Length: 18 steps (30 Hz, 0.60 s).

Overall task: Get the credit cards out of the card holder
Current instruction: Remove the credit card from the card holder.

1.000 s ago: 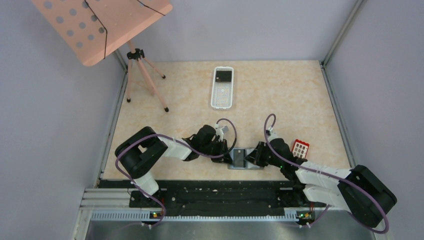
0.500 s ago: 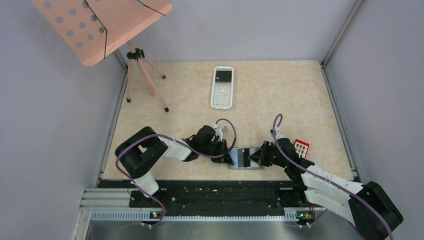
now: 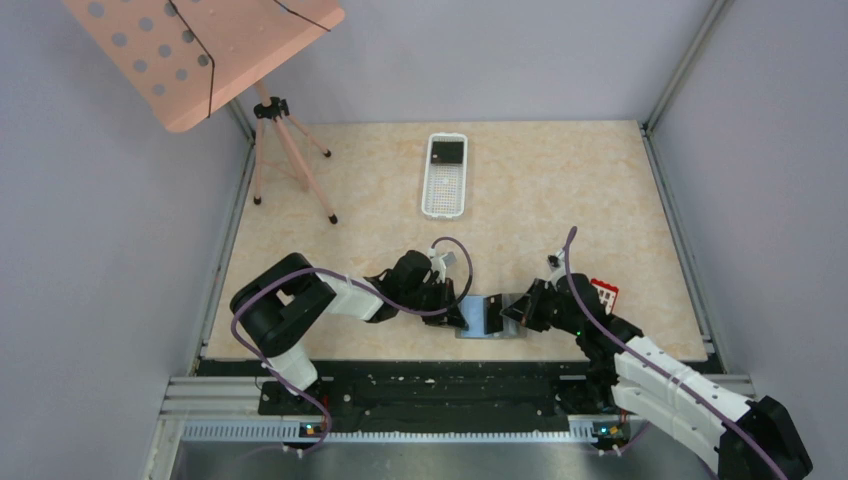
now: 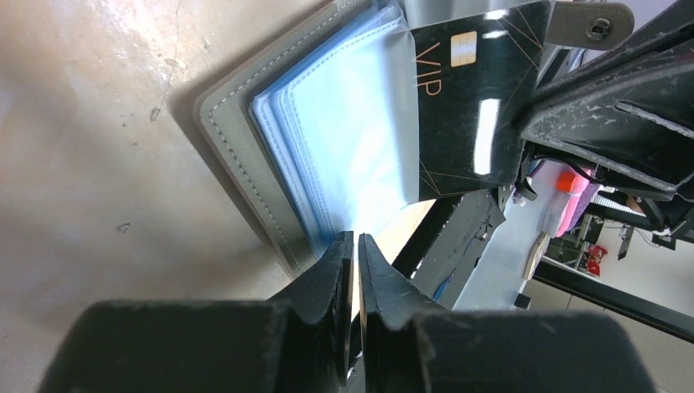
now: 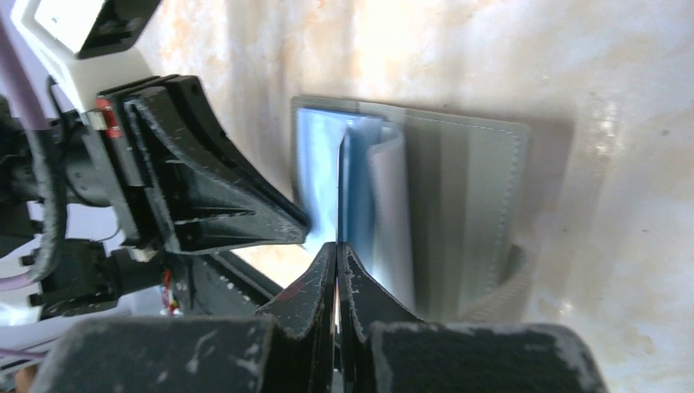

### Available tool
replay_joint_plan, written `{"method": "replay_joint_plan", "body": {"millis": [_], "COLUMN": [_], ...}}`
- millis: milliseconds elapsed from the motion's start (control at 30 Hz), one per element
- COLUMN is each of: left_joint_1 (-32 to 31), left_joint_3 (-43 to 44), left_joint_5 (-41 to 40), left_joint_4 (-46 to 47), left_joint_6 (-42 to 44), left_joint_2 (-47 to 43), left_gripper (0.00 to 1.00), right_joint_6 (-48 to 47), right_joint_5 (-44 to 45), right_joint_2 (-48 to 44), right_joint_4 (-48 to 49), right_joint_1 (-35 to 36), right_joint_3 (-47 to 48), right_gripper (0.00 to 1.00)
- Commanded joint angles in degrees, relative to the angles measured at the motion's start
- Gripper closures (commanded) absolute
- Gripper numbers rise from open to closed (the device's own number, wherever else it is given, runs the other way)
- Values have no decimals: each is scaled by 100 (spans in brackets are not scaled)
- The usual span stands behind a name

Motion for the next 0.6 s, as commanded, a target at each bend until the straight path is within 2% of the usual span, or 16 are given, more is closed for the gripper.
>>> {"method": "replay_joint_plan", "body": {"millis": [0, 100, 167, 400, 433, 467, 567], "left_joint_1": [0, 0, 0, 0, -4, -5, 0], "left_joint_3": [135, 169, 176, 113, 109, 105, 124], "left_joint_5": [-178, -163, -164, -170, -165, -165, -142], "left_joint_4": [-371, -349, -346, -293, -268, -261, -245], "left_joint_6": [195, 161, 153, 107, 100, 99, 107], "left_joint_2": [-21, -18, -21, -50, -49, -51, -80], "left_gripper": [87, 87, 87, 87, 87, 87, 87], "right_joint_6": [273, 370, 364, 318, 294, 279, 191], "right_joint_5": [-424, -550, -544, -348, -326, -301, -107], "right_joint_2": [20, 264, 454, 779, 767, 749, 575], "right_joint_4": [834, 1256, 1331, 1148, 1114, 1069, 594], "right_joint_1": [-72, -71, -74, -71, -71, -70, -71], "right_joint_3": [-134, -277, -288, -163, -147, -123, 64], "right_gripper": [100, 100, 93, 84, 88, 98, 100]}}
